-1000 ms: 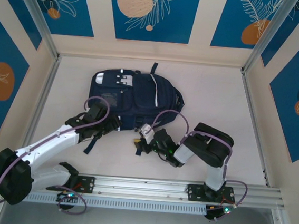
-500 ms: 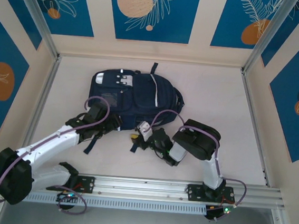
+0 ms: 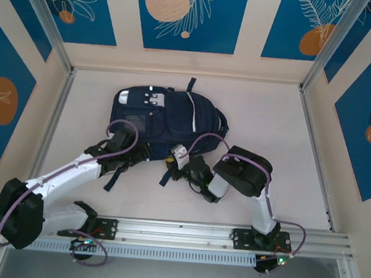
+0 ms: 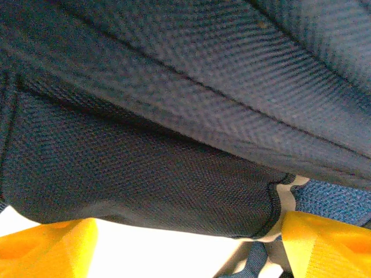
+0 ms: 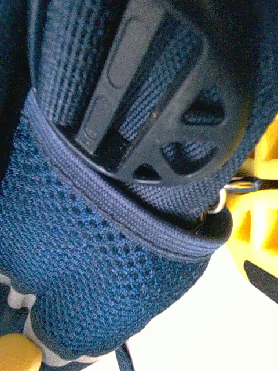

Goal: Pack the student bag

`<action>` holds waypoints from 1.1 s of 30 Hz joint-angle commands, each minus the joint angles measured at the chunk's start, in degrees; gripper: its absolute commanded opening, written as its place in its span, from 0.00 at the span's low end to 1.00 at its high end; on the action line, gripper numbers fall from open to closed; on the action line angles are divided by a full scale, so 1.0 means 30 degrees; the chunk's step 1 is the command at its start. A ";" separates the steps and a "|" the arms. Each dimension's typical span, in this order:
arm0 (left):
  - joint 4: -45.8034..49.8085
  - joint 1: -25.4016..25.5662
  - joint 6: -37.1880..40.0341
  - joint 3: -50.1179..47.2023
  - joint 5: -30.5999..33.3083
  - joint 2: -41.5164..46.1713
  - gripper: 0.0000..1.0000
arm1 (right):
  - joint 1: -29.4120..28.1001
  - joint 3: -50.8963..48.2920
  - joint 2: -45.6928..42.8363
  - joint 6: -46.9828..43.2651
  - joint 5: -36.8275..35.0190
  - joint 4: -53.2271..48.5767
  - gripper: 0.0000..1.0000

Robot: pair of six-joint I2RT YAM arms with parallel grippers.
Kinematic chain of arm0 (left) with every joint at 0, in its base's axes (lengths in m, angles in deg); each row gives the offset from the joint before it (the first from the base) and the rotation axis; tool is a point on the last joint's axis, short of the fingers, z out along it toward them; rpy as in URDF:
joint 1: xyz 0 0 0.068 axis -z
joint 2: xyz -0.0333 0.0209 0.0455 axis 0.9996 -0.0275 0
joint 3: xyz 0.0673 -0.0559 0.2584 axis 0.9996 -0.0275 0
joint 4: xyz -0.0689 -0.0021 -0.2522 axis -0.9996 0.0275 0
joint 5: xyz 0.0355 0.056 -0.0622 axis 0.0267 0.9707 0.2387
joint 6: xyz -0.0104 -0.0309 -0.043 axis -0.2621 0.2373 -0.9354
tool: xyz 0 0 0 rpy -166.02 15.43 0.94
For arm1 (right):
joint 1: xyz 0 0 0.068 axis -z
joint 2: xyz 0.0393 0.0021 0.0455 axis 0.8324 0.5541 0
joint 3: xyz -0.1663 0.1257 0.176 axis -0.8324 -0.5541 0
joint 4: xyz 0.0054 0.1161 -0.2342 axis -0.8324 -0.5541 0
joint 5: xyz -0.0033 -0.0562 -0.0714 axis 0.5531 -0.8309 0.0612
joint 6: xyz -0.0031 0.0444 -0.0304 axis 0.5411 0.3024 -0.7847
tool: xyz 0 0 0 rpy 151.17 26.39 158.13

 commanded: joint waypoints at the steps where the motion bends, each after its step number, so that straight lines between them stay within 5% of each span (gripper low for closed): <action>1: 0.0965 -0.0193 0.0195 0.0210 0.0733 -0.0444 0.85 | 0.0103 -0.0148 -0.0414 -0.0217 -0.0389 -0.0144 0.00; 26: 0.2266 -0.0559 -0.0687 0.1687 0.3120 -0.3332 0.74 | 0.1706 -0.1061 -0.7690 0.2946 -0.3497 -1.4170 0.00; 33: 0.2379 -0.0690 -0.0278 0.2042 0.3262 -0.3549 0.71 | 0.3069 -0.2816 -0.9710 0.5879 -0.4817 -1.5042 0.00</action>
